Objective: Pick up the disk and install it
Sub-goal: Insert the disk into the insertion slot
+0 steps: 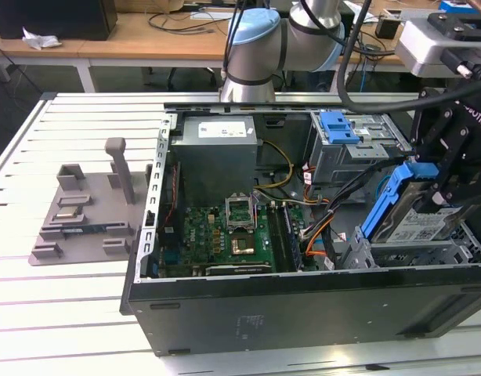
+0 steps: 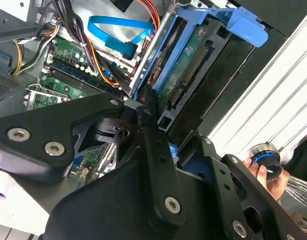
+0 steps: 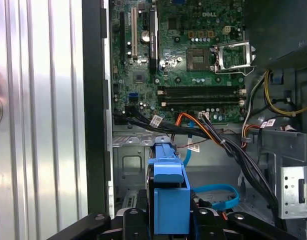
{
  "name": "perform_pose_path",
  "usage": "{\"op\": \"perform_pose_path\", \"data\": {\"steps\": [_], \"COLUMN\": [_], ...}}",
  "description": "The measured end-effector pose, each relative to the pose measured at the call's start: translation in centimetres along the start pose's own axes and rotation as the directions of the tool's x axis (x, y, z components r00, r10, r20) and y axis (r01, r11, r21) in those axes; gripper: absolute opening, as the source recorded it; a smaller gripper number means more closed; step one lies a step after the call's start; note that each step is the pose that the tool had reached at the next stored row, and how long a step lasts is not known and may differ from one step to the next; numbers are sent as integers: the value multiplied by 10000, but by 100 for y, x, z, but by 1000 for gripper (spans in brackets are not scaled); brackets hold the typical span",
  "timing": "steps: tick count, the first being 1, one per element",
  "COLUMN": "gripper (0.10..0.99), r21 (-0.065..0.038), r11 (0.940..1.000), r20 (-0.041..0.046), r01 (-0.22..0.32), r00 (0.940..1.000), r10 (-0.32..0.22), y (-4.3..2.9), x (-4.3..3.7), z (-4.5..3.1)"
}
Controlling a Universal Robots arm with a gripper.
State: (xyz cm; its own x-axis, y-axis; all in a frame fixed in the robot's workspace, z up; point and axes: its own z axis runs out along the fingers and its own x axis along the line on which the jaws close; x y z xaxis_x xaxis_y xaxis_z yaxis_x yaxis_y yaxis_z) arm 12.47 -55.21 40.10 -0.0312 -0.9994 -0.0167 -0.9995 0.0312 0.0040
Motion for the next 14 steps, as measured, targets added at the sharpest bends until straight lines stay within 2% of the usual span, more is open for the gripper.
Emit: {"op": "perform_pose_path", "data": {"steps": [5,8,14], "gripper": [365,365,365], "r21": [0,0,0], "r11": [10000,10000,10000], "r20": [1,0,0], "r01": [0,1,0], "r00": [10000,10000,10000], "r10": [0,-1,0], "y": [0,-1,-1], "x": [1,2,2], "z": [36,108,113]}}
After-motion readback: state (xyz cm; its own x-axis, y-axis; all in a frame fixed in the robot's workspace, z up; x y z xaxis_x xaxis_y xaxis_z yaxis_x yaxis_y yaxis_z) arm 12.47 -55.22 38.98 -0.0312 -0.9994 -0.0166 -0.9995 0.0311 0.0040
